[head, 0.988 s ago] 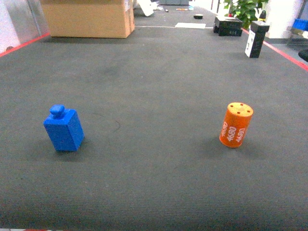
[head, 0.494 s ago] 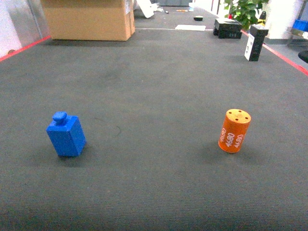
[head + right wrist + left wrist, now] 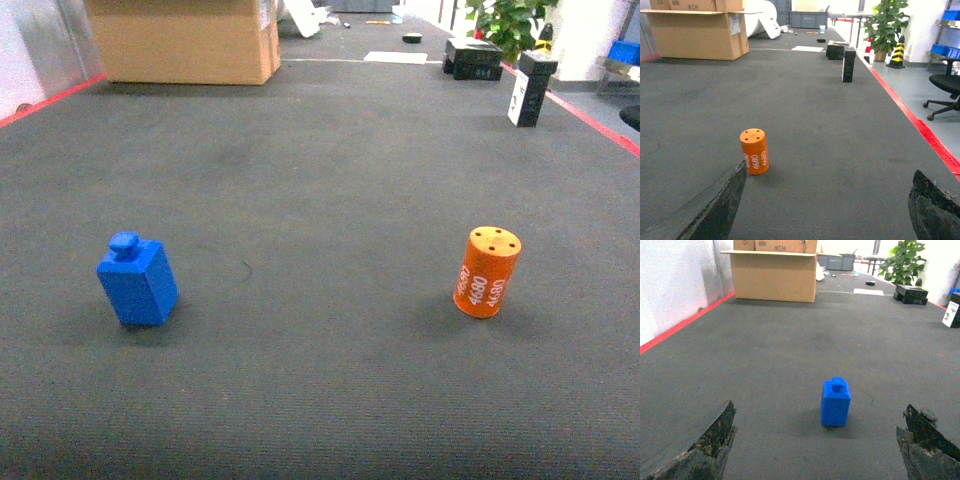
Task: Sort blue parts and orange caps into right shelf containers
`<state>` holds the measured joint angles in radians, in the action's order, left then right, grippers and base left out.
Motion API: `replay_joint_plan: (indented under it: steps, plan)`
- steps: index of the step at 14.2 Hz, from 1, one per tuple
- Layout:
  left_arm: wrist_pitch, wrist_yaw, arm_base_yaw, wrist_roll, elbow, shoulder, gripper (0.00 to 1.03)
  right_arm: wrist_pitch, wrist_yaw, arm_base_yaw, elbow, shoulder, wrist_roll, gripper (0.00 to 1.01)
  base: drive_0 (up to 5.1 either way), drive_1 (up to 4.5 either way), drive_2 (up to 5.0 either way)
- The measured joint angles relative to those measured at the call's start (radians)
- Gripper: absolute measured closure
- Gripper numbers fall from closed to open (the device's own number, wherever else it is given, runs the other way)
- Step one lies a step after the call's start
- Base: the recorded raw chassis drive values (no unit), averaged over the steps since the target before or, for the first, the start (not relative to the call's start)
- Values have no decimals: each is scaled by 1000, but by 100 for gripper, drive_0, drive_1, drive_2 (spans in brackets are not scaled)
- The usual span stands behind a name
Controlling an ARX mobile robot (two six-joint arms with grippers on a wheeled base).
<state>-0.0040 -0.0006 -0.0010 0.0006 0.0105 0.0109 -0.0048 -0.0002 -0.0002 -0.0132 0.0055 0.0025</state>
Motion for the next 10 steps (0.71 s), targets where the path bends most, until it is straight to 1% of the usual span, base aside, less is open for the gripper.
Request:
replay_joint_plan:
  steps: [10]
  plan:
    - [0,0,0,0,0,0,5,0,0,0,0,0,0,3,0,0,0]
